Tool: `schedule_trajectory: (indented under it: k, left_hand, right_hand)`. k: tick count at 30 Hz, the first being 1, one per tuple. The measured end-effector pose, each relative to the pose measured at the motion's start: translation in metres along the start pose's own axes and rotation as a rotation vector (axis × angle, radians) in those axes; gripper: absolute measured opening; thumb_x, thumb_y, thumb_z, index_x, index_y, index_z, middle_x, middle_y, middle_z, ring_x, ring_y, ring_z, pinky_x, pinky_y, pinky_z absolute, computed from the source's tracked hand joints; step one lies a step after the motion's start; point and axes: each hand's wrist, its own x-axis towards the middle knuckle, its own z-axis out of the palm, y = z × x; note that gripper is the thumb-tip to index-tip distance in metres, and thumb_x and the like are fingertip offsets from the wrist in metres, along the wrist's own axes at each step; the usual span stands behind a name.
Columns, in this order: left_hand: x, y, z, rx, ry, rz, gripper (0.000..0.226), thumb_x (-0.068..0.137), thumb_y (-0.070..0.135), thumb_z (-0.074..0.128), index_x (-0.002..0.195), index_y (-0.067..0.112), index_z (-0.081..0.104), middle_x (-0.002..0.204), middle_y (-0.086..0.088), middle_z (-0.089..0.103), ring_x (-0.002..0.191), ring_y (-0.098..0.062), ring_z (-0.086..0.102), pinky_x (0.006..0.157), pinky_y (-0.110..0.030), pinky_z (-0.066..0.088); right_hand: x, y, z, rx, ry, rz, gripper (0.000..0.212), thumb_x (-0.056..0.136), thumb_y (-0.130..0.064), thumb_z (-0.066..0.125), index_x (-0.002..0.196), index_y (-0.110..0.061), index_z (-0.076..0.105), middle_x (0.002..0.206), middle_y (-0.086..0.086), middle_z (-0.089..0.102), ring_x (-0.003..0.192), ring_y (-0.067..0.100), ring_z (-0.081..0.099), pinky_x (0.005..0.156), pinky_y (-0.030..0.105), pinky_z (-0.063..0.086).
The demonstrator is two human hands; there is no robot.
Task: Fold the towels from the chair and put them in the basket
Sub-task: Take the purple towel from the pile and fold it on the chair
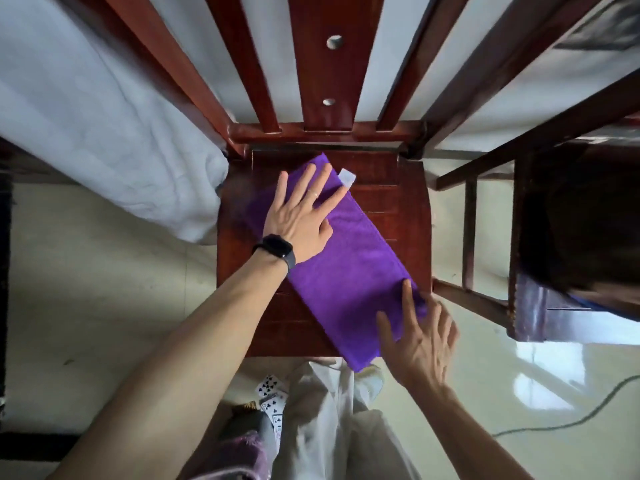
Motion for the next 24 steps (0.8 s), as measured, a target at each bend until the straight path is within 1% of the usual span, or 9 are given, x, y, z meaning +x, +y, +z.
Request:
schedule_trajectory:
  k: [2,3,6,9,11,13,16,20,24]
  left_hand:
    - [0.012,0.025,-0.009,-0.025,-0.035,-0.012,0.076,0.088,0.032,0.053,0.154,0.038,0.017,0.165,-0.004,-0.001,0.152,-0.028,0.001,0.117,-0.059,-0.001]
    - [0.011,0.039,-0.012,-0.086,-0.044,-0.079,0.078,0.088,0.028,0.055,0.154,0.039,0.017,0.165,-0.003,-0.002,0.152,-0.028,0.000,0.117,-0.059,-0.001]
    - [-0.024,0.072,-0.014,-0.375,0.072,-0.450,0.075,0.082,0.027,0.058,0.151,0.037,0.030,0.163,-0.006,0.015,0.149,-0.029,0.016,0.115,-0.058,0.018]
    - [-0.096,0.094,0.001,-0.565,0.246,-0.773,0.071,0.076,0.026,0.065,0.144,0.023,0.043,0.150,-0.015,0.036,0.133,-0.034,0.042,0.103,-0.048,0.038]
    - [-0.142,0.107,0.010,-0.747,0.228,-1.010,0.063,0.077,0.023,0.070,0.136,0.014,0.050,0.137,-0.020,0.045,0.122,-0.039,0.049,0.098,-0.046,0.043]
    - [-0.169,0.119,0.014,-0.875,0.104,-1.163,0.048,0.081,0.025,0.071,0.124,0.008,0.058,0.126,-0.023,0.052,0.115,-0.040,0.052,0.097,-0.042,0.042]
    - [-0.186,0.127,0.021,-0.946,-0.061,-1.219,0.035,0.082,0.031,0.070,0.109,0.010,0.063,0.113,-0.019,0.058,0.107,-0.034,0.055,0.090,-0.034,0.043]
    - [-0.195,0.127,0.026,-1.079,-0.126,-1.363,0.018,0.081,0.030,0.067,0.092,0.016,0.062,0.100,-0.012,0.068,0.095,-0.032,0.063,0.083,-0.035,0.051]
    - [-0.209,0.131,0.024,-1.211,-0.133,-1.289,0.011,0.087,0.028,0.066,0.090,0.018,0.061,0.088,0.000,0.069,0.085,-0.023,0.066,0.074,-0.029,0.048]
  right_hand:
    - [-0.028,-0.006,0.003,0.056,-0.066,0.029,0.069,0.084,-0.057,0.055,0.147,-0.031,0.046,0.127,0.007,0.054,0.114,0.033,0.050,0.093,0.046,0.042]
    - [-0.036,-0.009,0.003,0.095,-0.097,0.058,0.065,0.084,-0.056,0.054,0.144,-0.033,0.048,0.122,0.005,0.055,0.110,0.031,0.051,0.090,0.045,0.044]
    - [-0.040,-0.009,0.001,0.343,-0.123,0.217,0.044,0.085,-0.046,0.058,0.125,-0.027,0.057,0.111,0.003,0.060,0.103,0.033,0.053,0.085,0.044,0.046]
    - [-0.028,0.002,-0.004,0.559,-0.179,0.351,0.028,0.086,-0.025,0.067,0.110,-0.015,0.056,0.101,0.006,0.063,0.097,0.036,0.058,0.081,0.036,0.041]
    - [-0.015,0.008,-0.011,0.569,-0.304,0.400,0.028,0.086,-0.021,0.068,0.110,-0.012,0.058,0.098,0.004,0.066,0.098,0.032,0.063,0.079,0.030,0.040]
    - [-0.004,0.013,-0.017,0.522,-0.452,0.424,0.030,0.086,-0.023,0.069,0.113,-0.014,0.061,0.096,0.000,0.066,0.102,0.028,0.064,0.083,0.028,0.042]
    - [0.002,0.022,-0.020,0.513,-0.556,0.449,0.030,0.083,-0.033,0.073,0.110,-0.020,0.069,0.105,0.003,0.072,0.105,0.028,0.066,0.093,0.034,0.050]
    - [-0.004,0.021,-0.024,0.523,-0.547,0.399,0.022,0.086,-0.033,0.070,0.104,-0.021,0.069,0.102,0.000,0.069,0.101,0.025,0.063,0.088,0.030,0.047]
    - [-0.018,0.017,-0.024,0.582,-0.469,0.370,0.022,0.089,-0.033,0.067,0.105,-0.019,0.064,0.103,0.002,0.069,0.101,0.028,0.062,0.093,0.036,0.048]
